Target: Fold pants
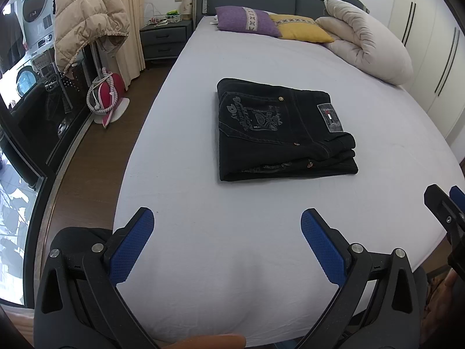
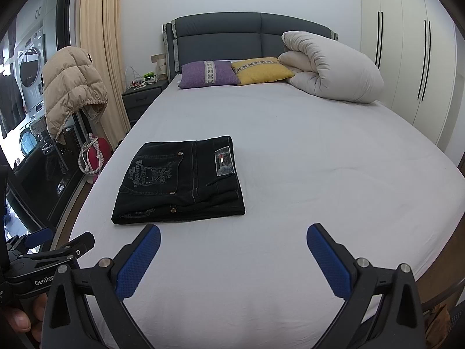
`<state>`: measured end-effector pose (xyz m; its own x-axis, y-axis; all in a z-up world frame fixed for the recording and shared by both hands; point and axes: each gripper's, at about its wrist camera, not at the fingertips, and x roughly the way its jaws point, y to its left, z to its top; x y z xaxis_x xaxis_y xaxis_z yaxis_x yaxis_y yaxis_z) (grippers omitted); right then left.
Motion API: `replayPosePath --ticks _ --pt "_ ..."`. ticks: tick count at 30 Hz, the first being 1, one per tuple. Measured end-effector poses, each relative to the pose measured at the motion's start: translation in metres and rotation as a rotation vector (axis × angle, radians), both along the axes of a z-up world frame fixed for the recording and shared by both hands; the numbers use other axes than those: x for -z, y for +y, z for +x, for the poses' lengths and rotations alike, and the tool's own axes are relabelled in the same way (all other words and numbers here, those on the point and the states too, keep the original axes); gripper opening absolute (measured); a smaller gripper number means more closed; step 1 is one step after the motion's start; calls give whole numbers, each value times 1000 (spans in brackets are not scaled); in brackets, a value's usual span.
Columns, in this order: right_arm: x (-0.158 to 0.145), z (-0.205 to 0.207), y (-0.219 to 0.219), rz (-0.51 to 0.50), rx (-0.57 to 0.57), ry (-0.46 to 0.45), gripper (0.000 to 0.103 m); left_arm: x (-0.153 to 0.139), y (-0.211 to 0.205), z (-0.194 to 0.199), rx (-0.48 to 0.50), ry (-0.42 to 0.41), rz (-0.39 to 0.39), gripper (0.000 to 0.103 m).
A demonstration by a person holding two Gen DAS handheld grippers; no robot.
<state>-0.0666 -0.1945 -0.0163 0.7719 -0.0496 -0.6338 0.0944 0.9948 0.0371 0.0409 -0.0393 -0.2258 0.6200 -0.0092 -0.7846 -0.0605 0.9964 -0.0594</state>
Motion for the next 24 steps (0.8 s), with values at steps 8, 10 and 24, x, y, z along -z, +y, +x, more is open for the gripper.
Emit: replayPosePath --ticks 8,10,24 --pt "1 0 1 1 -1 1 103 0 0 0 0 0 0 103" --pt "1 0 1 1 -1 0 103 0 0 0 1 0 0 103" --pt "1 0 1 2 -2 2 103 0 0 0 3 2 -1 103"
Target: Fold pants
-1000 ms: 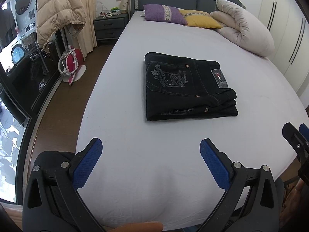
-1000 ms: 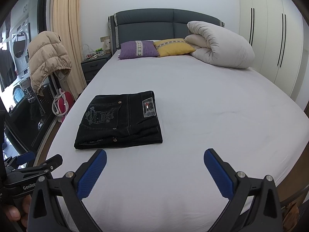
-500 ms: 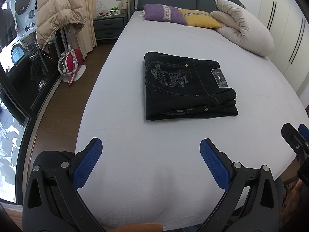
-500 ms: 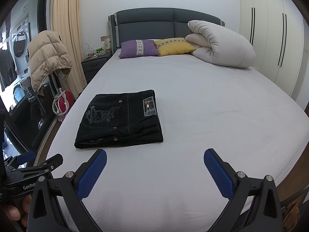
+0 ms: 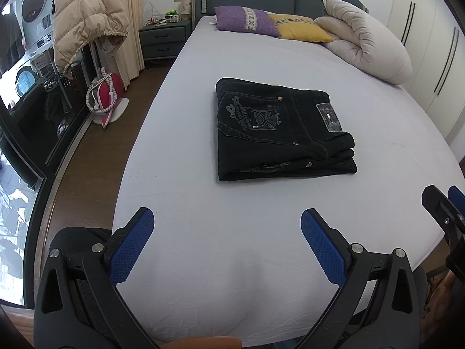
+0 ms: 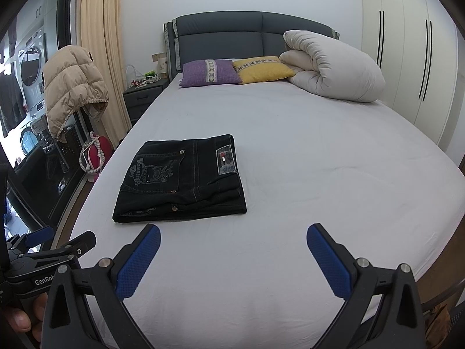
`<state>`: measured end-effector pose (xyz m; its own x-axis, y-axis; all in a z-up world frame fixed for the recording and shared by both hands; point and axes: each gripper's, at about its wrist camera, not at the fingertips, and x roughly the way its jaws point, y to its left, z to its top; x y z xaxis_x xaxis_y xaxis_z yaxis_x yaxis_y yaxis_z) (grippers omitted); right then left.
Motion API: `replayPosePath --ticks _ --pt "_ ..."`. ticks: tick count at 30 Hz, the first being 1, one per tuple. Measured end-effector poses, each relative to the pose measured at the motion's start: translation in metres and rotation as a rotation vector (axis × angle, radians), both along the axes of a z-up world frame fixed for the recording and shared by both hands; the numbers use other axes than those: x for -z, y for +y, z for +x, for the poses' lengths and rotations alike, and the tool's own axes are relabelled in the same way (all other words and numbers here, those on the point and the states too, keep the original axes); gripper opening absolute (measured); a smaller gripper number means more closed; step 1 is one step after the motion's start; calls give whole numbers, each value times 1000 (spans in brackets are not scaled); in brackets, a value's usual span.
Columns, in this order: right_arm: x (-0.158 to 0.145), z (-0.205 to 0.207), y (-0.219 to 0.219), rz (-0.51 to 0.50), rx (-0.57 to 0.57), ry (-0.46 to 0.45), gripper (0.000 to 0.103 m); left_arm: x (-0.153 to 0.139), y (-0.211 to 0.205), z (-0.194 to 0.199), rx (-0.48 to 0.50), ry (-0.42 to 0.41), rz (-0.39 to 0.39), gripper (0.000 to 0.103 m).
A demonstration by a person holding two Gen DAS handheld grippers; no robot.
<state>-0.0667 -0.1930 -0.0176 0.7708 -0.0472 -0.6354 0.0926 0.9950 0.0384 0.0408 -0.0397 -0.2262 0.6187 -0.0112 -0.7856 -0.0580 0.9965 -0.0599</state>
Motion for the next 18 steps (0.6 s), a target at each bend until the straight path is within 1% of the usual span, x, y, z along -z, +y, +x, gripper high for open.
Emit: replayPosePath --ticks 18 --pt "2 0 2 2 -4 4 103 3 -2 6 17 7 2 103"
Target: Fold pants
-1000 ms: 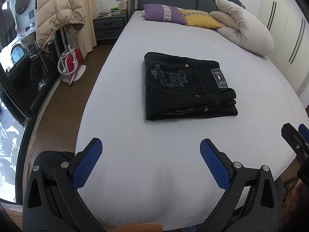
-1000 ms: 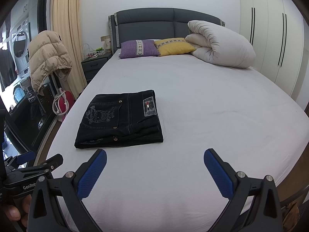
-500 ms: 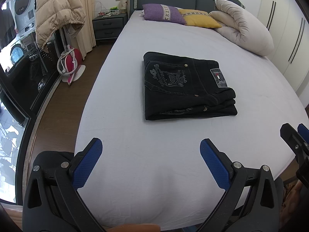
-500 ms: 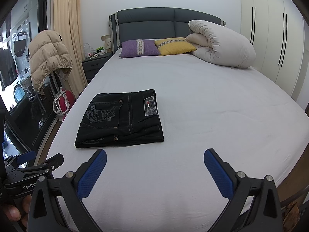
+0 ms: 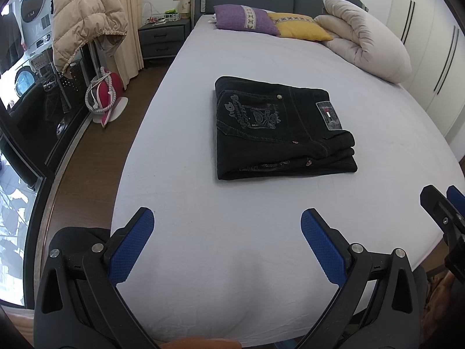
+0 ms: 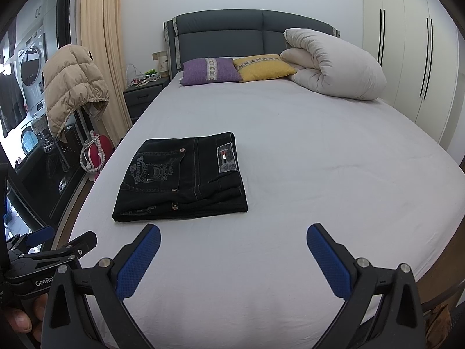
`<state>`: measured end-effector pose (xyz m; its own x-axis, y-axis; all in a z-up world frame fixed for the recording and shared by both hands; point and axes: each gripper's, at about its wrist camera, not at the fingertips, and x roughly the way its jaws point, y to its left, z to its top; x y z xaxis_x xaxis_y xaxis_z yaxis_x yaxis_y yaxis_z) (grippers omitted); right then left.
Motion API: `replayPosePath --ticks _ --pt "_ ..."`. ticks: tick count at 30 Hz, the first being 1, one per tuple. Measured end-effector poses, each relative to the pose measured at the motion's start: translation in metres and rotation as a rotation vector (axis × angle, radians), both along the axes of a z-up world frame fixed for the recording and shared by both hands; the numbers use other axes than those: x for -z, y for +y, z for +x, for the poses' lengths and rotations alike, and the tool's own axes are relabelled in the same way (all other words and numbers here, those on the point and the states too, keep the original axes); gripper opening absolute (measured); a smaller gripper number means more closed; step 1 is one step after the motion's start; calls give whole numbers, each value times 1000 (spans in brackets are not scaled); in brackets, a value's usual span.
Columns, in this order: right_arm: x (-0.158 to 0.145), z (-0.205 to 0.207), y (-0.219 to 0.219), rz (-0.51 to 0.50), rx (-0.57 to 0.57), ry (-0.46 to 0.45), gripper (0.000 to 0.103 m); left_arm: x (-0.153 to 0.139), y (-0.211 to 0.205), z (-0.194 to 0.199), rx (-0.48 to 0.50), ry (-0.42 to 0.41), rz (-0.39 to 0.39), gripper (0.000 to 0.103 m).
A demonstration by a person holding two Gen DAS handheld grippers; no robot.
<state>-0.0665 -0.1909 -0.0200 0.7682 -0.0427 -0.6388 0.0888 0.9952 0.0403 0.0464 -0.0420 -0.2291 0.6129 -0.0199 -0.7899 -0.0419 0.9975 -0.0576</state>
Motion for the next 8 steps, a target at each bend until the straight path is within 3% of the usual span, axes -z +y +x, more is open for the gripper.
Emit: replayPosePath --ticks 8 --pt "4 0 1 1 -3 3 103 -1 1 0 0 -7 11 103"
